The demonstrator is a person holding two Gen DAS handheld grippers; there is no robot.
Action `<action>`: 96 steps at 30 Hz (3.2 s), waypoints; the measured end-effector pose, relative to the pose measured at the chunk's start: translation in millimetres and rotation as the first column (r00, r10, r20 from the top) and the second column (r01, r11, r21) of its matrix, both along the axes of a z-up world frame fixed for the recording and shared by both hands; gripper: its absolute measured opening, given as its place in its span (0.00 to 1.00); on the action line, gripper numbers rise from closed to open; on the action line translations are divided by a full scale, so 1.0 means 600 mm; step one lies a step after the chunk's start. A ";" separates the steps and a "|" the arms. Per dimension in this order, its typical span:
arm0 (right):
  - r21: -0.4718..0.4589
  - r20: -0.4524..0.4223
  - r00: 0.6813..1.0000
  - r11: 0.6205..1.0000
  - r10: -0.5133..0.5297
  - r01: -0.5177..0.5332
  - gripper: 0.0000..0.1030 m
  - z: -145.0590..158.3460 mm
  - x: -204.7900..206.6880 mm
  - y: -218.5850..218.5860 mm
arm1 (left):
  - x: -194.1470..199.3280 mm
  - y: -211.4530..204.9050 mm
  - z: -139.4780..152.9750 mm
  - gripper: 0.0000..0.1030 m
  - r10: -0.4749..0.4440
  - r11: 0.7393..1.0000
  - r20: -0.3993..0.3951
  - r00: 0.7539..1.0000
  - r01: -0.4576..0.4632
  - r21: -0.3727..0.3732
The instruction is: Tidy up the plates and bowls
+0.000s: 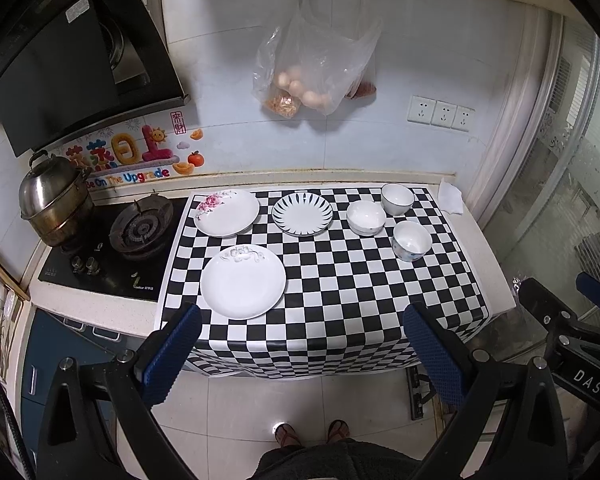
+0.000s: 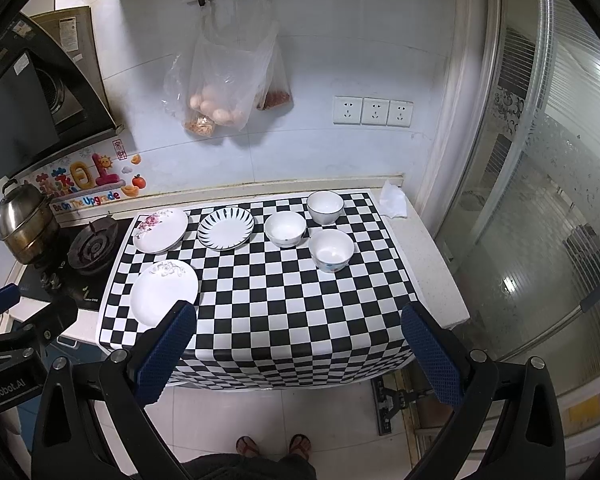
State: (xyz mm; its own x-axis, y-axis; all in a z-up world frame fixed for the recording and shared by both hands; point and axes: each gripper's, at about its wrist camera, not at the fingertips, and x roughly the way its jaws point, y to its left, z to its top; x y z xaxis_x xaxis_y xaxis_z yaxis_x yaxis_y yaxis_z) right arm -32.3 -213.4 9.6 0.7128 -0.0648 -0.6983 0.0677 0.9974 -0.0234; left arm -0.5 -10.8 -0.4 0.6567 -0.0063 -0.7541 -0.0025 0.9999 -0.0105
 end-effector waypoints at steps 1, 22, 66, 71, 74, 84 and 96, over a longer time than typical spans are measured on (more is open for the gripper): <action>0.001 0.000 1.000 1.000 0.000 0.000 1.00 0.000 0.000 0.001 | 0.000 0.000 0.000 1.00 0.000 1.000 0.000 1.000 0.000 0.001; -0.003 -0.003 1.000 1.000 -0.002 0.002 1.00 0.001 0.001 0.003 | 0.001 0.016 -0.012 1.00 0.000 1.000 0.005 1.000 0.000 -0.001; 0.053 -0.004 1.000 0.998 0.021 -0.021 1.00 -0.042 0.052 0.008 | 0.038 0.056 -0.063 1.00 0.087 0.995 -0.001 0.996 -0.087 0.047; 0.104 0.006 0.991 0.986 0.132 -0.132 1.00 -0.105 0.110 0.011 | 0.077 0.082 -0.103 1.00 0.194 0.975 0.007 0.981 -0.194 0.108; 0.158 -0.067 0.974 0.966 0.218 -0.205 1.00 -0.168 0.163 0.025 | 0.107 0.115 -0.142 1.00 0.263 0.956 -0.018 0.965 -0.258 0.138; 0.308 -0.319 0.878 0.915 0.356 -0.259 1.00 -0.411 0.410 0.128 | 0.281 0.278 -0.350 0.98 0.342 0.938 -0.275 0.899 -0.311 0.152; 0.397 -0.571 0.731 0.905 0.373 -0.152 0.81 -0.661 0.633 0.286 | 0.461 0.413 -0.601 0.57 0.149 0.980 -0.578 0.802 -0.197 -0.020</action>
State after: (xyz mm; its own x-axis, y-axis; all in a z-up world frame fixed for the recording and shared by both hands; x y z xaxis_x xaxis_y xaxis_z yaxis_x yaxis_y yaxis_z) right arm 347.5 -41.7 -386.8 0.0663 0.3491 -0.9348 -0.1180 0.9330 0.3400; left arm 276.2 236.8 -361.2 0.1029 -0.0059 -0.9947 -0.2045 0.9785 -0.0269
